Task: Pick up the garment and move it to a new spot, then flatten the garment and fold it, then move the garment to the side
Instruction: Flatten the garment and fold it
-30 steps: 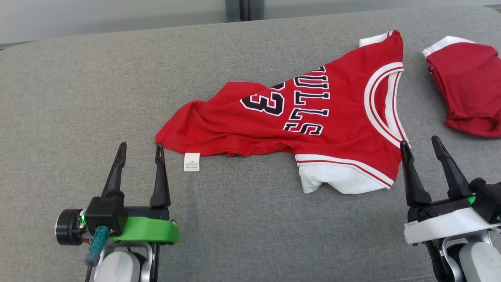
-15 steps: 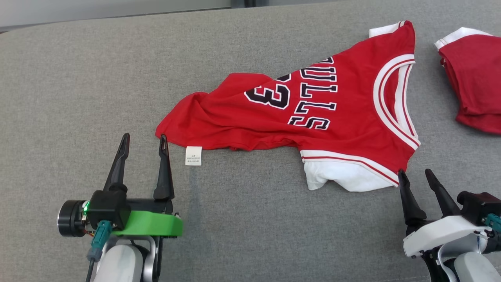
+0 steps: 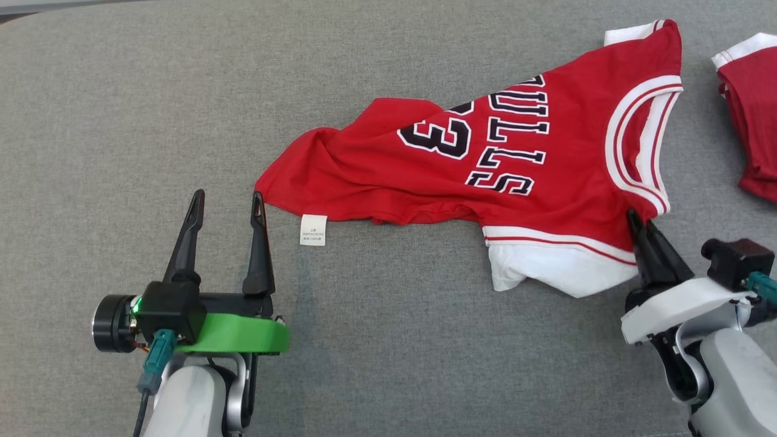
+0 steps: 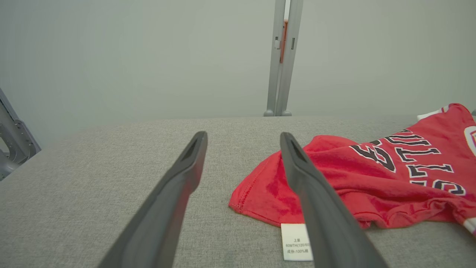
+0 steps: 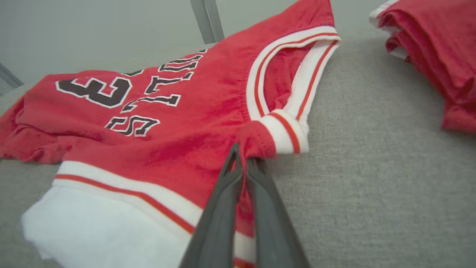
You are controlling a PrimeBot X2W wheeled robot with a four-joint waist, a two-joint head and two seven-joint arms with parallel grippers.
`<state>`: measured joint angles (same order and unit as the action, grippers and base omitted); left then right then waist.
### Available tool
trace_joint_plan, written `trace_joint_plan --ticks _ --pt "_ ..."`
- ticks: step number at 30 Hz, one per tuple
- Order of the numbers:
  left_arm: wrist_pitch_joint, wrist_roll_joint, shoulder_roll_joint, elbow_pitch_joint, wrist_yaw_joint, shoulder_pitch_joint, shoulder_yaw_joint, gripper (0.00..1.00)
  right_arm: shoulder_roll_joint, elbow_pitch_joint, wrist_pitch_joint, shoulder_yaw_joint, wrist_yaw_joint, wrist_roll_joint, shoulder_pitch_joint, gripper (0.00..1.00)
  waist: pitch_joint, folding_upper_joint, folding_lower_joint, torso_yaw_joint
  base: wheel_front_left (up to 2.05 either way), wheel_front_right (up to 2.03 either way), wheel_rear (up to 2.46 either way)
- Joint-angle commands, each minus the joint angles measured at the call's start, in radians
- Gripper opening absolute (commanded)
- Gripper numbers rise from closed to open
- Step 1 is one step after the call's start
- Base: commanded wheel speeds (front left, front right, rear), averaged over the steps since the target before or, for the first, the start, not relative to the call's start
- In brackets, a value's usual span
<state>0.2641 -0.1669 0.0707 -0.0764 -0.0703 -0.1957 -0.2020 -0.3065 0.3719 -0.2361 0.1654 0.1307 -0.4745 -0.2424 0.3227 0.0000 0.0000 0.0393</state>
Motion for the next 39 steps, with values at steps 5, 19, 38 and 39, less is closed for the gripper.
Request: trace_joint_plan --ticks 5,19,38,39 --pt "0.000 0.008 -0.006 0.008 0.003 -0.015 0.004 1.00 -0.050 -0.185 -0.020 0.006 0.000 0.032 -0.032 0.00 -0.003 0.0000 0.0000 0.000 0.00 0.00 0.00" --pt "0.000 0.002 -0.016 0.021 0.015 -0.069 -0.035 1.00 -0.134 -0.198 0.080 -0.021 0.000 0.012 -0.191 0.00 0.071 0.0000 0.0000 0.067 0.00 0.00 0.00" --pt "0.000 0.007 -0.017 -0.005 0.005 -0.042 -0.014 1.00 -0.127 -0.091 -0.028 -0.085 0.000 0.042 -0.121 1.00 0.016 0.0000 0.0000 0.030 0.00 0.00 0.00" --pt "0.000 0.009 -0.016 -0.005 0.006 -0.037 -0.011 1.00 -0.118 -0.121 -0.029 -0.097 0.000 0.050 -0.102 1.00 0.009 0.0000 0.0000 0.024 0.00 0.00 0.00"
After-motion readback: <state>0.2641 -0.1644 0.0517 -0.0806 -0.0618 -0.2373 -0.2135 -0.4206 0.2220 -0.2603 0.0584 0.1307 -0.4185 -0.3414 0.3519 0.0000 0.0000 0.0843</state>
